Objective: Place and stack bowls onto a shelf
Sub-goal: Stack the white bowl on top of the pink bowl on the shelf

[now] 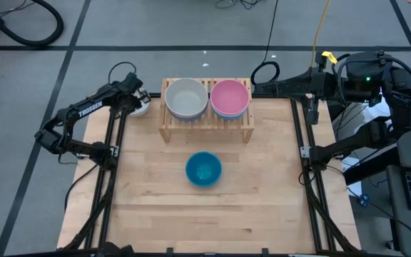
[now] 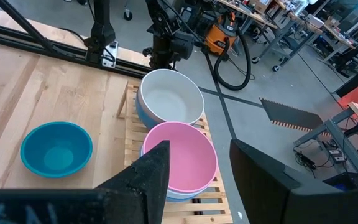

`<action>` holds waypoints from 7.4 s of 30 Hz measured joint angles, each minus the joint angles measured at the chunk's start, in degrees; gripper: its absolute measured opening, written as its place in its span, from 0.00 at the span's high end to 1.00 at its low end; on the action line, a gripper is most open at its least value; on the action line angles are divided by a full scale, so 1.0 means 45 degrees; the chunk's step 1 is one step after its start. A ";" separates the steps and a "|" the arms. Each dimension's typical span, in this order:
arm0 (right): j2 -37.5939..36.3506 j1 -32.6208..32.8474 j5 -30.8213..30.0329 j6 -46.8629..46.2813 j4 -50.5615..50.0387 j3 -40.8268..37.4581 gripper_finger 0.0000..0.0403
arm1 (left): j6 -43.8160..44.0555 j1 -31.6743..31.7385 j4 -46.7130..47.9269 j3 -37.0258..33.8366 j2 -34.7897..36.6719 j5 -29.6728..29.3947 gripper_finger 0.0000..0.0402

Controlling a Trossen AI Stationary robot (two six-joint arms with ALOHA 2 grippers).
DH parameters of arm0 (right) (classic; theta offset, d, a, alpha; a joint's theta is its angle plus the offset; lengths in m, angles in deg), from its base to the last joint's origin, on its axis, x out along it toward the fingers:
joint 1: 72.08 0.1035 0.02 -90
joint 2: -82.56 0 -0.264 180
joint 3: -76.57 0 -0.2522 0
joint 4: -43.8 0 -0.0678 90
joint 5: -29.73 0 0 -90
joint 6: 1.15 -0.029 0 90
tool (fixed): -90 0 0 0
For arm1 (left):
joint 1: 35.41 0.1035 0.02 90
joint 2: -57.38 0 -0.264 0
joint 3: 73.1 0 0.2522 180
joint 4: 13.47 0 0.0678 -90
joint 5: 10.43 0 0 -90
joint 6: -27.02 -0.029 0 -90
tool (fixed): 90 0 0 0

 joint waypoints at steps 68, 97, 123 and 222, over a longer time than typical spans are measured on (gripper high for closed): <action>-0.0005 -0.0003 -0.0019 0.0220 0.2599 -0.1916 0.60 | -1.4241 -0.2081 0.0932 0.0010 -0.1618 -0.2607 0.84; -0.0028 -0.0003 -0.0046 0.0345 0.2968 -0.1916 0.60 | -1.2005 -0.2728 0.5458 0.2584 0.0225 -0.2553 0.99; -0.1334 -0.0003 -0.0073 0.0286 0.2875 -0.1916 0.60 | -0.9357 -0.7725 0.9435 1.2158 0.0030 -0.3270 0.99; -0.1530 -0.0003 -0.0398 -0.1671 0.2191 -0.1916 0.60 | -1.9013 -1.1686 0.5611 1.8884 -0.8214 -0.2291 0.94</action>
